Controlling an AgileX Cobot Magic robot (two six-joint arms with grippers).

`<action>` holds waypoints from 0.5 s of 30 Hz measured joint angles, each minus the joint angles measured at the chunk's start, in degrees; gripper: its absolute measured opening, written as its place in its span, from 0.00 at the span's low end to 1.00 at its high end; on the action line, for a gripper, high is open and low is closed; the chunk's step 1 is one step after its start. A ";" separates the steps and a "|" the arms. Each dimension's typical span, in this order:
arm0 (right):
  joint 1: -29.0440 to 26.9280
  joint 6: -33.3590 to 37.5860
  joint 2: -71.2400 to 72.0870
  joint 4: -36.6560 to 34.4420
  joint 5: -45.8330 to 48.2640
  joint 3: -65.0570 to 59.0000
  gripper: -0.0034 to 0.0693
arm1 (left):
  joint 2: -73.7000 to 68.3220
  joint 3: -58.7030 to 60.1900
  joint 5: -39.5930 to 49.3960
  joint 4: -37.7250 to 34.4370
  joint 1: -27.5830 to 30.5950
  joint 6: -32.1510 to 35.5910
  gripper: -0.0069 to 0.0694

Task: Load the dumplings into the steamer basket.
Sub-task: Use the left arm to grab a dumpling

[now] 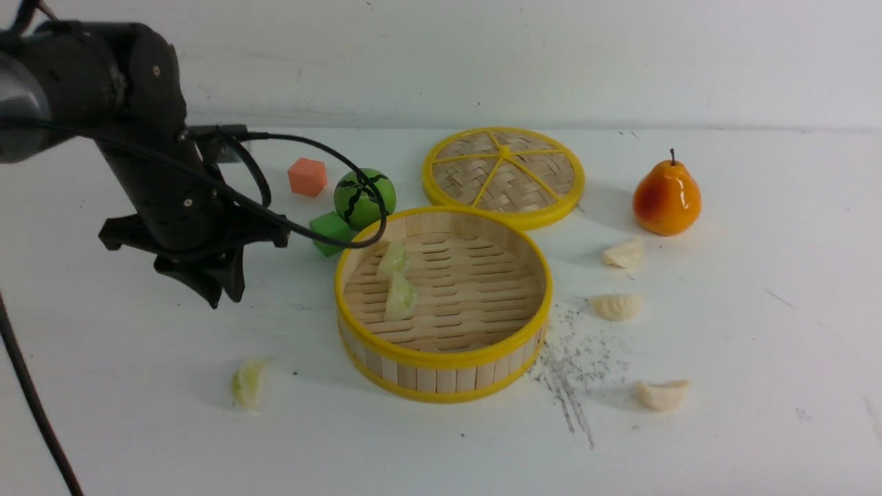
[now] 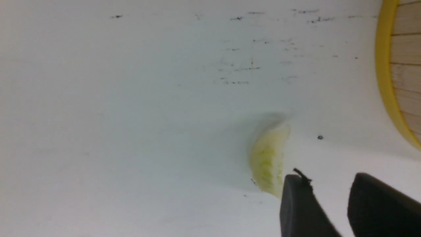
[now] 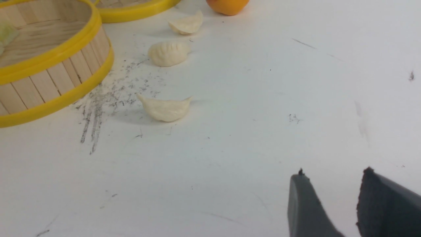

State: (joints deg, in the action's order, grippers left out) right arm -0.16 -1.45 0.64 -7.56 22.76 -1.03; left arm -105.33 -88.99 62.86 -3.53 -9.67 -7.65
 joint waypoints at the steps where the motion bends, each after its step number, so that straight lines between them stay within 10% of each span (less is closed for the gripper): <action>1: 0.00 0.00 0.00 0.00 0.00 0.00 0.38 | 0.21 0.78 -0.84 -0.34 0.00 -0.18 0.48; 15: 0.00 0.00 0.00 0.00 0.00 0.00 0.38 | -3.40 16.59 -18.25 -1.26 0.00 1.05 0.53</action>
State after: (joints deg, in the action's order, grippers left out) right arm -0.16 -1.45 0.64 -7.56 22.76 -1.03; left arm -108.73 -72.40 44.61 -4.79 -9.67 -6.60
